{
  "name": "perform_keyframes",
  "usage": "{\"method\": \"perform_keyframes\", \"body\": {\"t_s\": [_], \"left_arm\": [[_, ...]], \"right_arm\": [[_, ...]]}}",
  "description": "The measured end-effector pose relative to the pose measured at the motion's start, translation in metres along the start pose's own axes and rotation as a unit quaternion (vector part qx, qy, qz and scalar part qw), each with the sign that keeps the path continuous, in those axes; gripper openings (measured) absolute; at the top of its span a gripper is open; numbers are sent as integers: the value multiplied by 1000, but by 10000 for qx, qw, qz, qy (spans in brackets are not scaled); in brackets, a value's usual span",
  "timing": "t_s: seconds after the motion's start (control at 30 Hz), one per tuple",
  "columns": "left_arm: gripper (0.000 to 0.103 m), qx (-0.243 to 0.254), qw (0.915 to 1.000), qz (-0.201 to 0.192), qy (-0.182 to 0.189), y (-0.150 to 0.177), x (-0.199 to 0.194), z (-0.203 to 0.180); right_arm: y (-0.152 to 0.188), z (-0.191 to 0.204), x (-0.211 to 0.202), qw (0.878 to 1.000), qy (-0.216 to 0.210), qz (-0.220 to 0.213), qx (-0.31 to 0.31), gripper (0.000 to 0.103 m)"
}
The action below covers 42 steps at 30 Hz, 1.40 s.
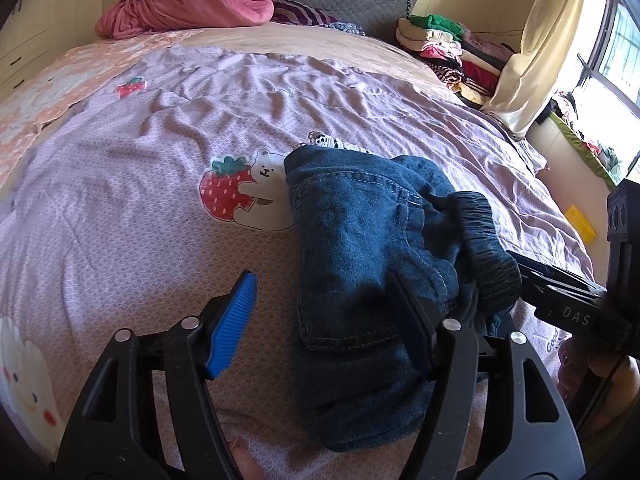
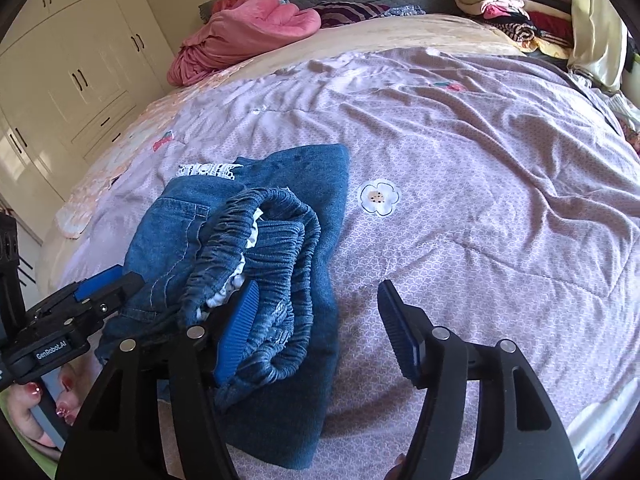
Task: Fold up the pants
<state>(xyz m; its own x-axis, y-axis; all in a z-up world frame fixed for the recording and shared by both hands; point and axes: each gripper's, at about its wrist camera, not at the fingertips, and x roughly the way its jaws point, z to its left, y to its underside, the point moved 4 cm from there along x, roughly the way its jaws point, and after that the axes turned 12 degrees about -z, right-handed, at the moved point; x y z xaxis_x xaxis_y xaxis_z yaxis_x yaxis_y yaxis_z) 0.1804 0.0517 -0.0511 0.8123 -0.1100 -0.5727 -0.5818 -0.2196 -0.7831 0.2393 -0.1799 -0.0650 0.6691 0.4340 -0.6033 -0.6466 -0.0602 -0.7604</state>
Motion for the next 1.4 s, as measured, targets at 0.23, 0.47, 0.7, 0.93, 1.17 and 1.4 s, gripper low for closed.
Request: {"method": "perform_keyframes", "body": {"t_s": [0.23, 0.47, 0.7, 0.93, 1.17, 1.4], "left_arm": [[68, 46, 9999, -97, 42, -3, -11, -3], [80, 103, 9997, -209, 7, -6, -23, -7], [92, 117, 9995, -303, -14, -8, -34, -8], [93, 150, 9992, -373, -37, -9, -46, -8], [93, 195, 9988, -436, -69, -8, -61, -9], [93, 323, 9983, -448, -178, -1, -75, -11]], "right_arm": [[-2, 2, -10, 10000, 34, -60, -18, 65], [-6, 6, -23, 9998, 63, -162, -78, 70], [-10, 11, -38, 9994, 82, -314, -152, 78], [-12, 17, -55, 9986, 102, -460, -232, 78], [-10, 24, -75, 9975, 91, -593, -365, 78], [-5, 31, -96, 9963, 119, -707, -482, 79]]}}
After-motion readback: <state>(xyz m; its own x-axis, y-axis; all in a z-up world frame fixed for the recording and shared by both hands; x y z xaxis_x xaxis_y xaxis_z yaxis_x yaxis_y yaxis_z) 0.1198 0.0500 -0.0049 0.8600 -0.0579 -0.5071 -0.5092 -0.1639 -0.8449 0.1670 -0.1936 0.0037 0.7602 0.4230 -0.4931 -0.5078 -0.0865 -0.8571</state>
